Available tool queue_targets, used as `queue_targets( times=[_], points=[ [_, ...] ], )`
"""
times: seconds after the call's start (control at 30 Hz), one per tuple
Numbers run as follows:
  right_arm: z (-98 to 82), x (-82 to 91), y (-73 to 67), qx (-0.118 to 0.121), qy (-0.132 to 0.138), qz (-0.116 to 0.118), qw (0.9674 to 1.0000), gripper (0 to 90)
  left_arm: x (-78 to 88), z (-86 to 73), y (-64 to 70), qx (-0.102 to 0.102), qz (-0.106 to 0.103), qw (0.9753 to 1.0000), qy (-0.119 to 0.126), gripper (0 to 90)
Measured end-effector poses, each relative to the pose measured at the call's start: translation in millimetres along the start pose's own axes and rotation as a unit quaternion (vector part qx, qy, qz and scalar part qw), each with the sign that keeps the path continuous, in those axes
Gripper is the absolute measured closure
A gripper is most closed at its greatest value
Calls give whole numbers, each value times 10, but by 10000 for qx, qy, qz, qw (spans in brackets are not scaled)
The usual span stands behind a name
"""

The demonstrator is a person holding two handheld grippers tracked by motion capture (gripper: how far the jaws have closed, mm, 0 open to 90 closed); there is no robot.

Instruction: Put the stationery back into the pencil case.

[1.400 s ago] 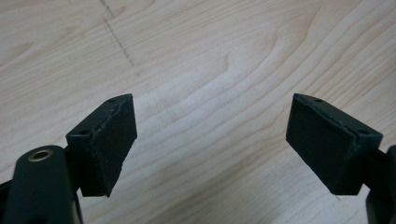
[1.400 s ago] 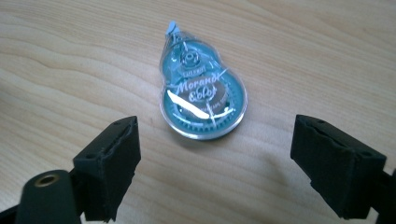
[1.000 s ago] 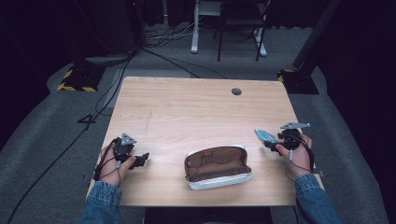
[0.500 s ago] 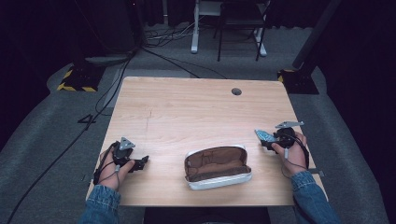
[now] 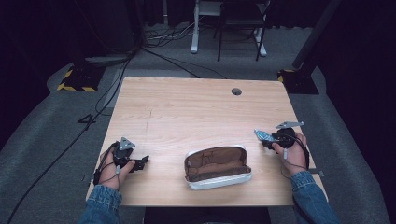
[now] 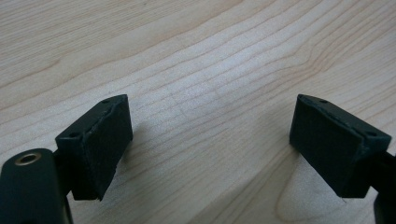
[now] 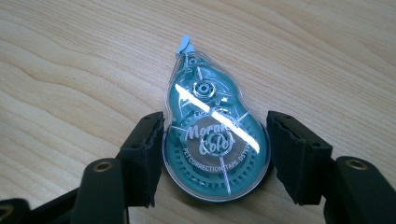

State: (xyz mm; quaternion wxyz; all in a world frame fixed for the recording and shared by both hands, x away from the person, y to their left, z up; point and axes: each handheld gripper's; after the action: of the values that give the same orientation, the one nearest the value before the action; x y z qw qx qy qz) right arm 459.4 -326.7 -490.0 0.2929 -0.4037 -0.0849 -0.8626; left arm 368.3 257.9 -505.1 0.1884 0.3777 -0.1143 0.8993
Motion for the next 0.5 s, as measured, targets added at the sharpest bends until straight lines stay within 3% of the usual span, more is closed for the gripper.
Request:
queue_targets(
  times=[0.3,0.5],
  points=[
    [37,2,-43,-318,-122,-208,9992,395,-10,5,4,10,-11,10000,11,119],
    [33,30,-25,-535,-89,-84,9985,395,-10,5,3,9,-15,10000,9,118]
  ],
)
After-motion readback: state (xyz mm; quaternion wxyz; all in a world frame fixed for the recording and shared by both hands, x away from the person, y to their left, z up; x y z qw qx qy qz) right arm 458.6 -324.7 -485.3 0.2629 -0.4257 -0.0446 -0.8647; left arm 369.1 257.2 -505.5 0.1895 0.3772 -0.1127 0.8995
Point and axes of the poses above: each handheld gripper's, and its own axes: x roughly backward along the jaws, z roughly out of its top, y roughly to its right, and after that the axes turned 7 degrees about z, right-handed
